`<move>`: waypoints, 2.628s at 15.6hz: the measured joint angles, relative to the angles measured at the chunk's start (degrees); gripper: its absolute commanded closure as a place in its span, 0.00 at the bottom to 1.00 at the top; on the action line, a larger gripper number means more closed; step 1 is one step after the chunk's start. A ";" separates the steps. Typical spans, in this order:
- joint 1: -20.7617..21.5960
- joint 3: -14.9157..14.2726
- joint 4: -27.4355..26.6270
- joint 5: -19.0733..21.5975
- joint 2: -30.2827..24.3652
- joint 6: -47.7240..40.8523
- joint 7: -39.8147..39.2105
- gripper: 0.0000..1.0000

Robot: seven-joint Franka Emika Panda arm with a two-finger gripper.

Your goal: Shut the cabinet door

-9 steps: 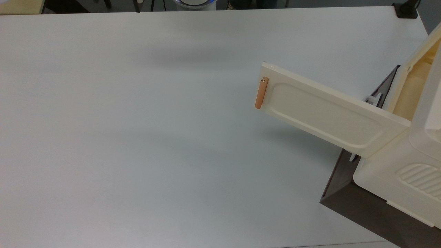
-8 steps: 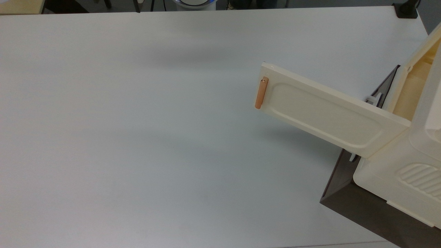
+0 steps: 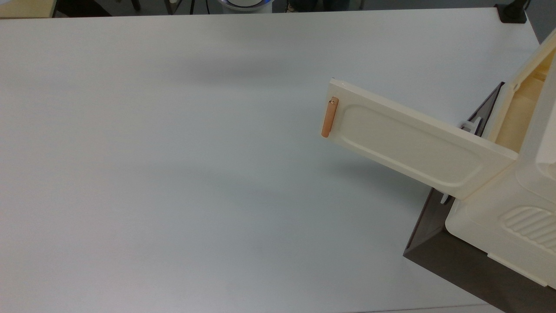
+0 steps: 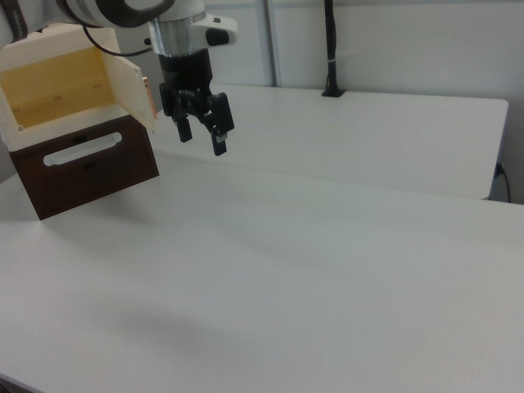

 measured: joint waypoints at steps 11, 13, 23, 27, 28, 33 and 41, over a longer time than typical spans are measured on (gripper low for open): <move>0.06 0.10 0.00 0.04 0.00 0.00 -0.04 0.00; 0.07 0.13 0.00 0.05 0.00 0.00 -0.07 0.00; 0.13 0.39 -0.01 2.43 0.37 0.00 -0.18 0.66; 0.00 0.32 0.02 3.25 0.43 0.55 -0.18 0.85; -0.04 0.18 0.05 3.90 0.43 1.34 -0.18 0.86; 0.00 0.18 0.06 6.31 0.44 6.08 -0.17 0.88; 4.41 1.32 0.01 11.43 1.37 23.17 9.57 0.91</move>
